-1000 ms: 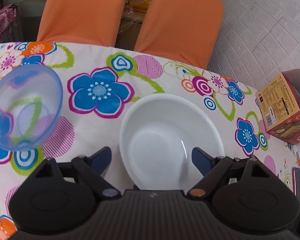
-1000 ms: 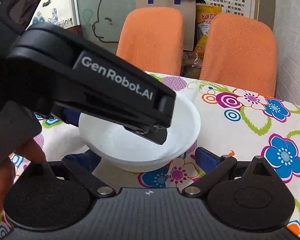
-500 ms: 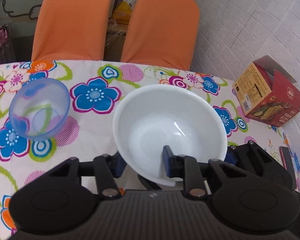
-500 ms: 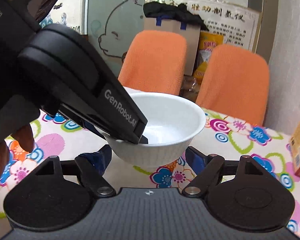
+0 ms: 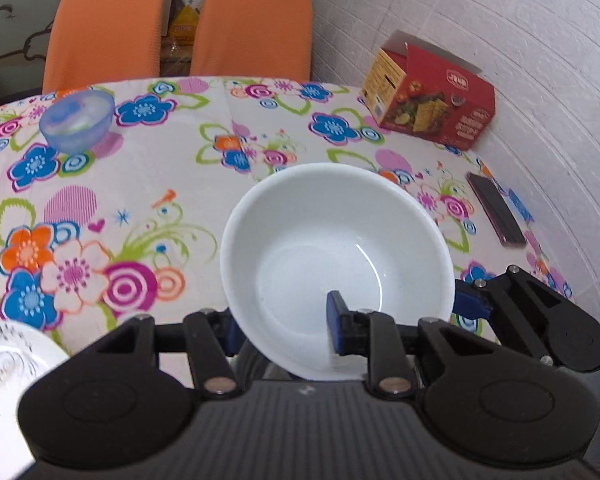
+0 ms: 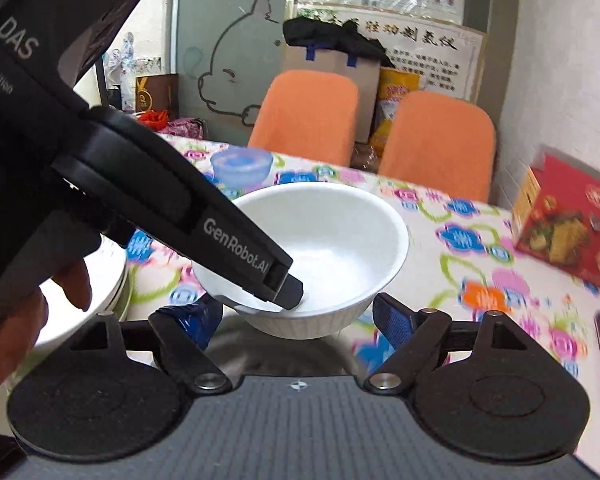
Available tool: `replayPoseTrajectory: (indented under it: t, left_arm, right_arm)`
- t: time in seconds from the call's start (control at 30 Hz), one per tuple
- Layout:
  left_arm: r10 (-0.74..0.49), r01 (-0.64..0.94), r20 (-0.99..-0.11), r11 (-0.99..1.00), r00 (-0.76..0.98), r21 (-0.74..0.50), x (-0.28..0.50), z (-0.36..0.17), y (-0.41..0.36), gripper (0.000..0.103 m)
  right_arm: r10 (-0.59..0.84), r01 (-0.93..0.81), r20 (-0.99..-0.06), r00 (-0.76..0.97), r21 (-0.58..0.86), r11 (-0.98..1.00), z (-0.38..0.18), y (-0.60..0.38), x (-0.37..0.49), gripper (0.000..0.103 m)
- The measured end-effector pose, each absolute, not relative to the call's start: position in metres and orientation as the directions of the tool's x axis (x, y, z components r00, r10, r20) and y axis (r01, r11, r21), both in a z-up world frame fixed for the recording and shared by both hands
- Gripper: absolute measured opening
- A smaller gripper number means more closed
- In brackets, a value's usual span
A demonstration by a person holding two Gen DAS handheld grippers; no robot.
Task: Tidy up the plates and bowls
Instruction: 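Lower the white bowl into the steel bowl and open both grippers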
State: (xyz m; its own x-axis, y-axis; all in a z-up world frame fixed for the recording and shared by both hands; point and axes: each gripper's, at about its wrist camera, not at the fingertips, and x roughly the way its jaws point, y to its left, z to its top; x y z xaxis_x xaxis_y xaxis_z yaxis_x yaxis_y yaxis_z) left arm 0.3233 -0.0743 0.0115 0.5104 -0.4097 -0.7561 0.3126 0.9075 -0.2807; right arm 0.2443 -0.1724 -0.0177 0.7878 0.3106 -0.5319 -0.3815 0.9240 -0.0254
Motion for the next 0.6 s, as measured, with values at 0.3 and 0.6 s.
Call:
replayPoseTrajectory:
  t: [0.3, 0.6]
  left_arm:
    - [-0.38, 0.32, -0.793, 0.915, 0.476, -0.247, 0.287, -0.025, -0.077, 0.026]
    - [-0.406, 0.324, -0.749, 0.908, 0.524, -0.266, 0.279, -0.013, -0.067, 0.087]
  right_arm:
    - [0.258, -0.319, -0.564, 0.784, -0.01, 0.948, -0.05, -0.162, 0.206, 0.069]
    - [0.208, -0.295, -0.555, 0.806, -0.071, 0.953, -0.051, -0.169, 0.184, 0.07]
